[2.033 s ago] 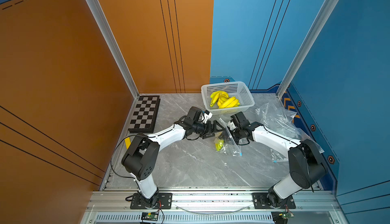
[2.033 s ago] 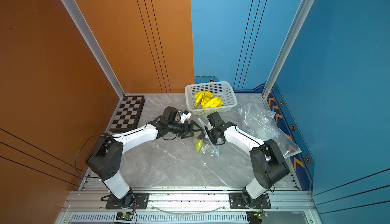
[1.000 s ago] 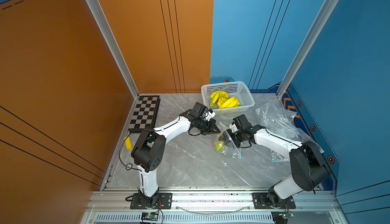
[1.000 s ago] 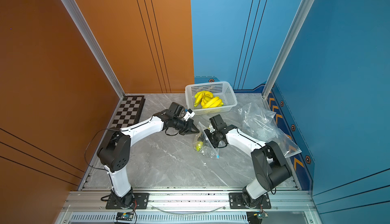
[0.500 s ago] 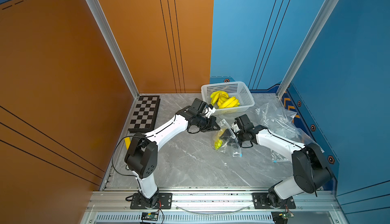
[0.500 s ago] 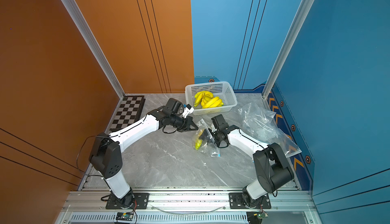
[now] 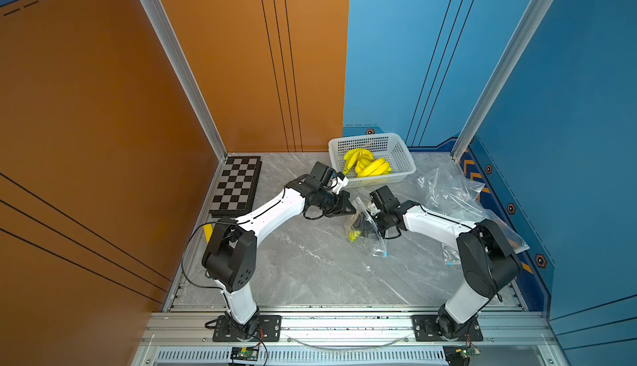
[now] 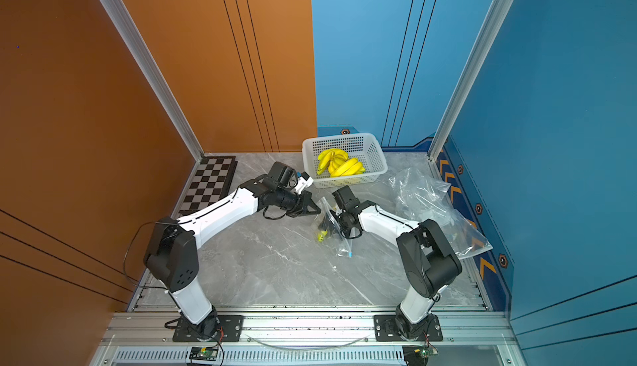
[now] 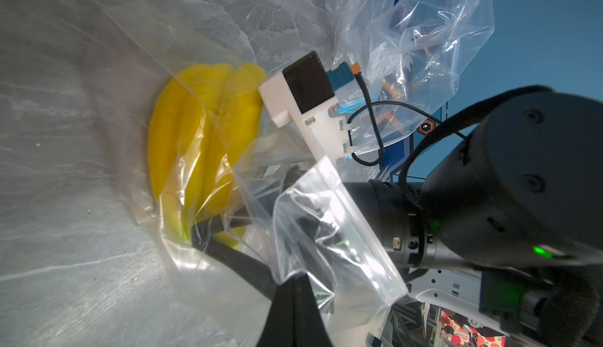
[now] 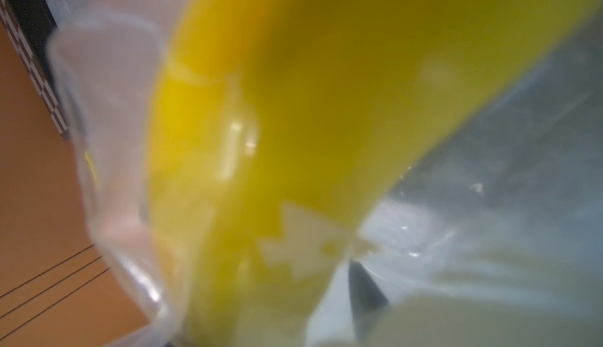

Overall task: Open the zip-top bag and take out the banana
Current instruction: Pick up the banana from the zipper food storage bag.

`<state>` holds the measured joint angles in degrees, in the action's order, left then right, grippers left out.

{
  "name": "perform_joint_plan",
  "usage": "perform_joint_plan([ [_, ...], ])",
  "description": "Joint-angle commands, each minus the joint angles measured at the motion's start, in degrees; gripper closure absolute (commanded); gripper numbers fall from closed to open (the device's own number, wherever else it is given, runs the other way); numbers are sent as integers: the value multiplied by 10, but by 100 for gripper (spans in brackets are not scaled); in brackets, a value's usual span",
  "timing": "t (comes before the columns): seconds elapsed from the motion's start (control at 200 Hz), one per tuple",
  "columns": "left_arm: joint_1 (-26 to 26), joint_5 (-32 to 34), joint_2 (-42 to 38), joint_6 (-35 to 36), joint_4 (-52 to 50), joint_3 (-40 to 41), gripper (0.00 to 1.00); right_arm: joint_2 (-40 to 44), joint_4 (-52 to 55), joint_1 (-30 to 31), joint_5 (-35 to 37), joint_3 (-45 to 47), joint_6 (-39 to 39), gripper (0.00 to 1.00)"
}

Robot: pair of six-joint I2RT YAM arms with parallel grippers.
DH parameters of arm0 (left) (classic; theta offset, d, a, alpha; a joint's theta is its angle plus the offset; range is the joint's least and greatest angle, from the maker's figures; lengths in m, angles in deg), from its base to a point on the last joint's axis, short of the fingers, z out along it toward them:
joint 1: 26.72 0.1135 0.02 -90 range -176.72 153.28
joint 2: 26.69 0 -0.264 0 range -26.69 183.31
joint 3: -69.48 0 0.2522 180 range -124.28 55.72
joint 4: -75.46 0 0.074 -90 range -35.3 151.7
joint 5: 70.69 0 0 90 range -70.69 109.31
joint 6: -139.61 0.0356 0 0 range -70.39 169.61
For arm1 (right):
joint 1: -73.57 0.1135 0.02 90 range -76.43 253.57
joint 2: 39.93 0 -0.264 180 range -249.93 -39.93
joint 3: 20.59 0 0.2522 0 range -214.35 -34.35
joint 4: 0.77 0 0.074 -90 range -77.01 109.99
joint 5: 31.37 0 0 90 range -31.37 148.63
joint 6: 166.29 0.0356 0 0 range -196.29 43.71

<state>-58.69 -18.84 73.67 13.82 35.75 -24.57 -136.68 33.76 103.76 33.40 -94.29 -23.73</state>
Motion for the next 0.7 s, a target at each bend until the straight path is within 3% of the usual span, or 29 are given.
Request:
perform_joint_plan([
  [0.0,15,-6,-26,4,-13,12,100,1,13,0,30,-15,2,59],
  [0.045,19,-8,-29,4,-13,15,100,6,17,-2,30,-20,-2,59],
  [0.07,22,-9,-31,4,-13,17,88,9,19,-3,29,-21,-6,60],
  [0.09,24,-8,-33,5,-13,19,68,11,21,-4,28,-24,-8,60],
  [0.11,26,-6,-37,4,-13,21,13,14,24,-4,27,-26,-10,60],
  [0.115,27,-6,-37,4,-13,22,6,15,24,-5,26,-26,-11,60],
  [0.125,28,-7,-39,4,-13,22,0,16,25,-5,25,-27,-12,61],
  [0.365,75,14,-99,-14,1,72,2,66,29,-20,-10,-22,-41,64],
  [0.43,99,32,-124,-56,18,103,2,80,22,-26,-25,-15,-49,64],
  [0.546,154,-2,-158,-162,121,192,2,106,9,-34,-49,-1,-58,64],
  [0.641,166,-16,-157,-139,94,200,2,101,29,-41,-47,0,-56,63],
  [0.696,165,-18,-156,-131,90,205,2,85,52,-41,-40,-7,-58,56],
])
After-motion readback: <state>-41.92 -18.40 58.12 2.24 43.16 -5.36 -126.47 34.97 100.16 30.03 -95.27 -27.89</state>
